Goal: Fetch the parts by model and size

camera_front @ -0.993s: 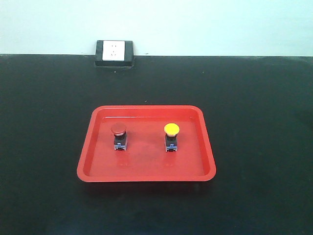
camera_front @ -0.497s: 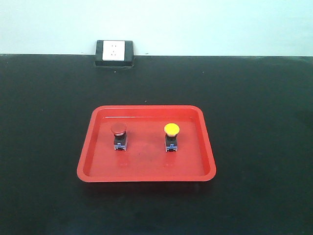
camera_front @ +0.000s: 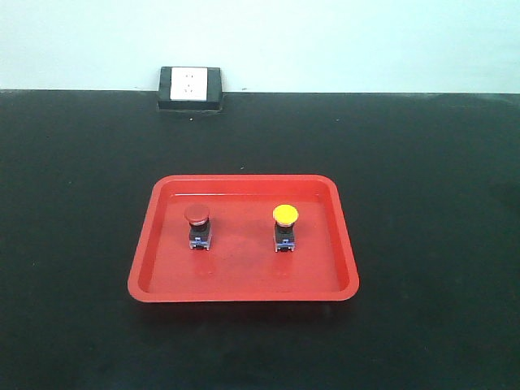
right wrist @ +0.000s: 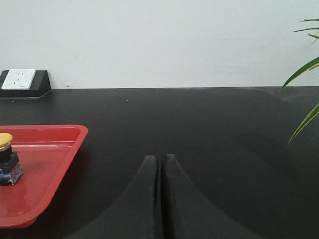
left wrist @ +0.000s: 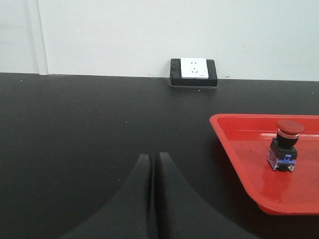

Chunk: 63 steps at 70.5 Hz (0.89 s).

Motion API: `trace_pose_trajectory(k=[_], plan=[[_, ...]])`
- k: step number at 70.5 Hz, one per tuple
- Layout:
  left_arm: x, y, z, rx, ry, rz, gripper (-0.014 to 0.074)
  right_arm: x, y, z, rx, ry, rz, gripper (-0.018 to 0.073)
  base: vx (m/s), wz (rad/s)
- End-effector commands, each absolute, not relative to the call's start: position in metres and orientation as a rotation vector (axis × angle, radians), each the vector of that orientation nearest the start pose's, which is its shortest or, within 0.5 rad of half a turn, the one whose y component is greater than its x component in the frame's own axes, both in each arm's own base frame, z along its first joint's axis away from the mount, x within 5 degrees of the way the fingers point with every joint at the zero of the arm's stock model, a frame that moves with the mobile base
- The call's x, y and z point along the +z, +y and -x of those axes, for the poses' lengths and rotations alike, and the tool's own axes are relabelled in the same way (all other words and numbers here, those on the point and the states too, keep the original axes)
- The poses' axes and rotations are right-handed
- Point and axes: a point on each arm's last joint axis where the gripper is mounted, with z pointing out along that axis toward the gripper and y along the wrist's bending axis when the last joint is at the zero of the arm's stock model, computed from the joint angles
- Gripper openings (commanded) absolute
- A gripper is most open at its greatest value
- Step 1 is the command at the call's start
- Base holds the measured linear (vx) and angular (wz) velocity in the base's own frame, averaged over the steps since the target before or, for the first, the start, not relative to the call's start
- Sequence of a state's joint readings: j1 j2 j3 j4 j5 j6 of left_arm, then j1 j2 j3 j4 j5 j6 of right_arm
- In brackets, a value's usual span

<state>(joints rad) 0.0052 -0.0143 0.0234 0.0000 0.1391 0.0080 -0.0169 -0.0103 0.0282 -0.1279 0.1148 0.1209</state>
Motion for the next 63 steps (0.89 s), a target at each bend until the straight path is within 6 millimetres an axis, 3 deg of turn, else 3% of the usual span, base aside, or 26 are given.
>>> trace_pose_trajectory(k=[1, 63], plan=[[0.2019, 0.0003, -0.0557, -0.002, 1.544, 0.012, -0.0006, 0.1984, -0.0017, -0.0558, -0.04, 1.536, -0.003, -0.0002, 0.0, 0.0], [0.2019, 0.0003, -0.0557, -0.002, 1.544, 0.012, -0.0006, 0.1984, -0.0017, -0.0558, -0.04, 1.536, -0.003, -0.0002, 0.0, 0.0]])
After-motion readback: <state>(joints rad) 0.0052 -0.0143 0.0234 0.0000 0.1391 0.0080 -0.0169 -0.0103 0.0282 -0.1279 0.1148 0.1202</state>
